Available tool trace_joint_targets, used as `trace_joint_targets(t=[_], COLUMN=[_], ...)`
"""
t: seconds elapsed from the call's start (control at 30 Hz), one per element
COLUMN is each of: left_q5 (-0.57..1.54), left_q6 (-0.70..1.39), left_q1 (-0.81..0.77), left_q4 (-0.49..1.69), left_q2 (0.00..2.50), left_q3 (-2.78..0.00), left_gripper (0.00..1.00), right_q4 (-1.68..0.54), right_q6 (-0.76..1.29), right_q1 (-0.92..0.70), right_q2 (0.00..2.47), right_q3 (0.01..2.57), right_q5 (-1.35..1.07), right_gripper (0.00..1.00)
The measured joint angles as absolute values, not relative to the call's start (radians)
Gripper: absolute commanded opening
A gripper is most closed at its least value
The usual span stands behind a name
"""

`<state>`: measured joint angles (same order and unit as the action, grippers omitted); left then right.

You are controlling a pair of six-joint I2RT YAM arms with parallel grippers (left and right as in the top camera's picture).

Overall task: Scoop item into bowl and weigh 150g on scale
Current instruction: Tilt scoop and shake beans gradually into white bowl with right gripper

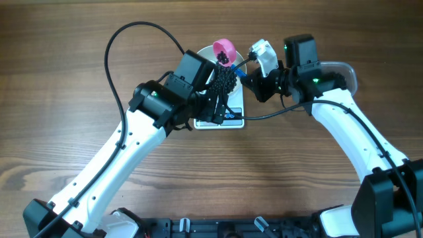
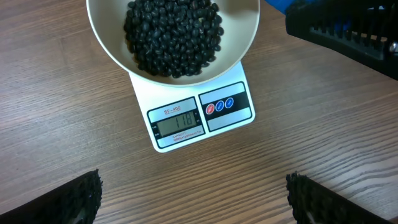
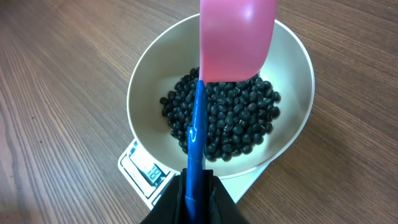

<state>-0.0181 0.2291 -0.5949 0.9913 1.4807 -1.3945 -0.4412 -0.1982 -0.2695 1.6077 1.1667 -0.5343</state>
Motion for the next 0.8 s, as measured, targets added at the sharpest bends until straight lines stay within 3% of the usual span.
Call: trace_joint_targets(t=[0.33,0.57,0.8], left_q5=[-0.018,-0.018,-0.018], left_q6=[0.229,0.229,0.229], left_q1=[-0.595,-0.595,-0.595], left_q4=[0.992,0.991,0.991], left_q2=[1.481,1.481,1.481], left_q3=[-1.394,-1.394,-1.394], left_gripper=[1.00,1.00,1.00], right_q4=[-0.449,-0.436,-0.436], right_q6=[-0.279,-0.207,-0.195], right_q1=[-0.270,-0.270,-0.270], right_q2=[1.608,1.608,1.608], right_q3=[1.167,1.167,1.167], right_q5=[-0.420,-0.501,-0.426], right_gripper=[0.04,0.04,0.04])
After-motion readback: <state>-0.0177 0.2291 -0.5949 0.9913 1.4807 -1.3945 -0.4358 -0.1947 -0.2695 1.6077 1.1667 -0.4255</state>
